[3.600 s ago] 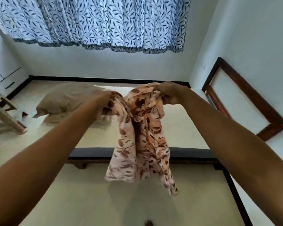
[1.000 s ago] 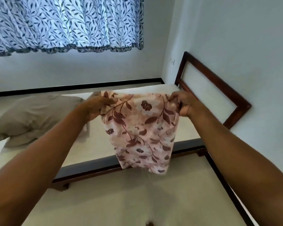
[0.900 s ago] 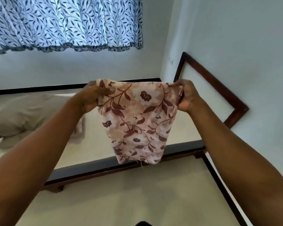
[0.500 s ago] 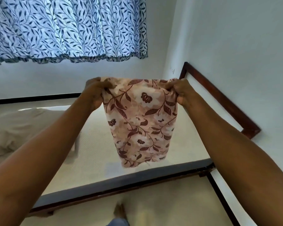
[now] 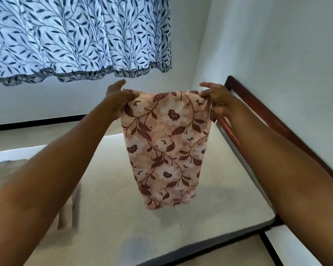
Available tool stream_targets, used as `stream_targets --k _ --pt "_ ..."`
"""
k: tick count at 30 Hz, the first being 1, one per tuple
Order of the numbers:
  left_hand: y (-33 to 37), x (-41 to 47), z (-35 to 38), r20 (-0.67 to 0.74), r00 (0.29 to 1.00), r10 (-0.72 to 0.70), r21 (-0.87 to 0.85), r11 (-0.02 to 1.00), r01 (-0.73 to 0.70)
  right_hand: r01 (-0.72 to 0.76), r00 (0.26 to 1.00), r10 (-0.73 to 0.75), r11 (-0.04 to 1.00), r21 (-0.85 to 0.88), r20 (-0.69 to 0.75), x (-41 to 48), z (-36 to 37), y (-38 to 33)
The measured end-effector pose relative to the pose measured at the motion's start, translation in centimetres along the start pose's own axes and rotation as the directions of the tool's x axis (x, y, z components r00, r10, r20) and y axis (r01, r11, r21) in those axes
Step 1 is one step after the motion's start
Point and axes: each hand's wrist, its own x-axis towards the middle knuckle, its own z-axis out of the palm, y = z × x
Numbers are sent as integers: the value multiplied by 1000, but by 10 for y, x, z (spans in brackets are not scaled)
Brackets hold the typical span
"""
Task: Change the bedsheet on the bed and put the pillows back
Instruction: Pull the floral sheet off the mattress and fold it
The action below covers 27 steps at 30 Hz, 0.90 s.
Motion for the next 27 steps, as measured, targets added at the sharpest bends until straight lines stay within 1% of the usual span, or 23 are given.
stream_targets --k 2,4,6,8,11,14,17,19,21,24,25,27 --pt "13 32 6 -40 999 6 8 1000 -6 14 1000 -14 999 -36 11 36 4 -14" --pt "21 62 11 -23 999 39 33 999 -38 48 999 -48 997 -53 7 64 9 -24" --pt "27 92 13 -27 998 53 49 998 -51 88 996 -88 996 -32 11 92 12 -33" --pt "29 111 14 -73 995 63 35 998 -61 105 995 -105 994 -16 1 115 13 -37" --pt "20 122 20 -70 994 78 30 997 -76 111 994 -111 994 18 -3 137 8 -33" --pt "-13 126 22 -63 994 85 93 993 -79 88 995 -86 995 40 -52 149 1 -12" --pt "-65 123 27 -70 990 120 166 980 -107 55 994 -55 998 3 -92 156 -3 36" --pt "-110 111 30 -67 993 94 230 970 -77 -5 996 6 1000 7 -89 151 -4 84" --pt "-164 97 29 -59 998 26 347 938 -4 -101 991 98 994 -29 -94 143 -4 142" --pt "-252 70 22 -40 990 -134 467 874 137 -267 960 257 959 -96 -109 128 -6 234" --pt "-282 57 19 -43 980 -194 508 841 188 -323 945 312 939 -117 -102 119 -7 267" --pt "-334 31 13 -36 956 -291 612 750 251 -422 906 417 876 -234 -73 94 -9 325"
